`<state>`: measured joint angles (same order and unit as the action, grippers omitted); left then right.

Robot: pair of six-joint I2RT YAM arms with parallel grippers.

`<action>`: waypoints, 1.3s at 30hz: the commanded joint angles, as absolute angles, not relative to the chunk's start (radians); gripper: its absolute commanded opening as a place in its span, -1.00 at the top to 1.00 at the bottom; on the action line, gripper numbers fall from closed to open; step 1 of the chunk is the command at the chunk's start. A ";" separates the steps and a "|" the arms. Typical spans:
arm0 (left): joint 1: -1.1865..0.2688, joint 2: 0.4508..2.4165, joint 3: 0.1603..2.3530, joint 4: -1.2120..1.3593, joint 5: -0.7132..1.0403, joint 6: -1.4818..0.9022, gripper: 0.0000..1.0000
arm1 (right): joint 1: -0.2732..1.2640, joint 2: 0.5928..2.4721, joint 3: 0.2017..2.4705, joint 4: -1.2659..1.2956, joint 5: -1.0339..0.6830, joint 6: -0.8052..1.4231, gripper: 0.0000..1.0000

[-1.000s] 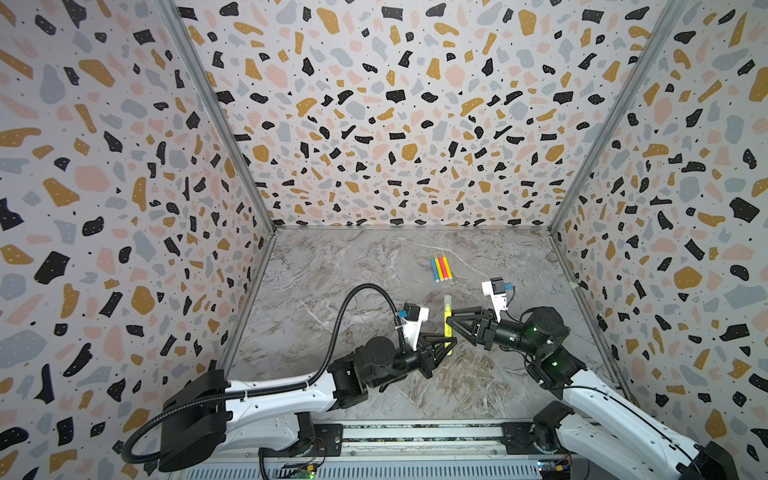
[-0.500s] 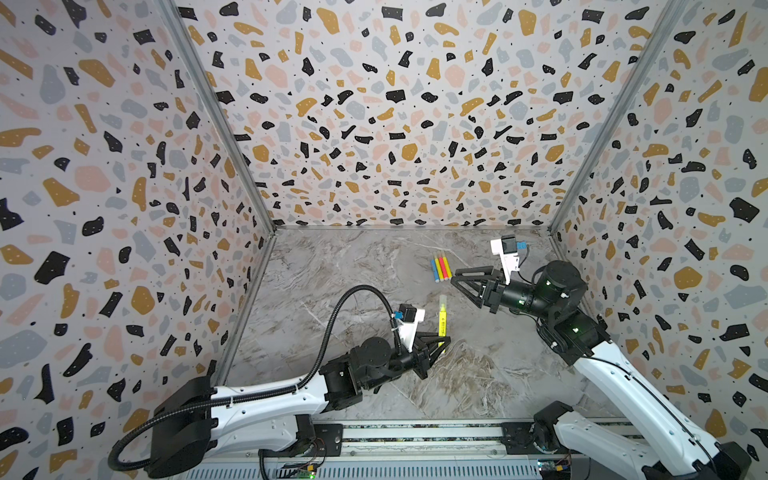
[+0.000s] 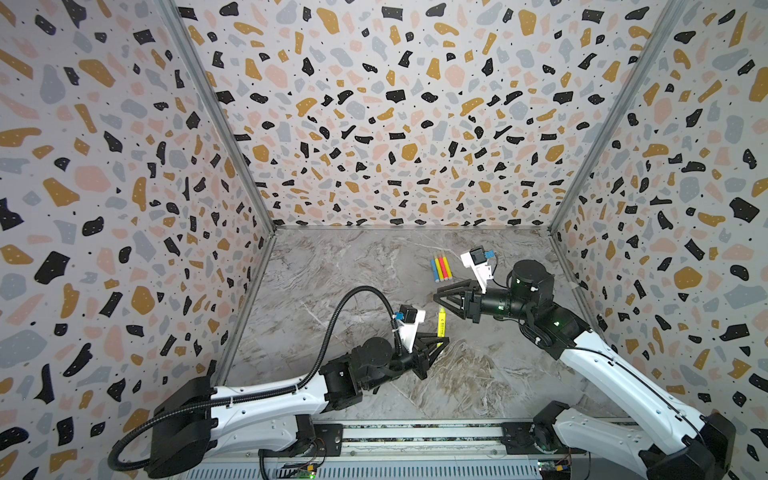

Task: Insert the pens into the pen caps
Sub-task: 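Open the right gripper and draw it back from the capped highlighter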

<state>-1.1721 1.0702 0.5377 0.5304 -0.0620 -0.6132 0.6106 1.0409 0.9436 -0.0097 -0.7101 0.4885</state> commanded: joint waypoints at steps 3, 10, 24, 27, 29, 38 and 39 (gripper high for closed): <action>-1.169 1.074 0.553 0.554 -0.063 -0.597 1.00 | 0.624 1.041 0.986 -0.015 -0.708 0.469 0.40; -1.168 1.056 0.552 0.558 -0.076 -0.605 1.00 | 0.654 1.029 0.929 -0.020 -0.697 0.464 0.91; -1.008 0.935 0.535 0.714 0.096 -0.706 1.00 | 0.800 0.888 0.541 0.101 -0.604 0.547 1.00; -0.962 0.925 0.548 0.749 0.151 -0.723 1.00 | 0.851 0.890 0.481 0.151 -0.580 0.579 1.00; -0.931 0.921 0.557 0.768 0.185 -0.736 1.00 | 0.889 0.904 0.454 0.158 -0.552 0.586 1.00; -0.792 0.885 0.538 0.861 0.271 -0.811 1.00 | 0.977 0.943 0.334 0.254 -0.521 0.643 1.00; -0.778 0.884 0.534 0.880 0.279 -0.823 1.00 | 0.981 0.944 0.330 0.258 -0.522 0.643 1.00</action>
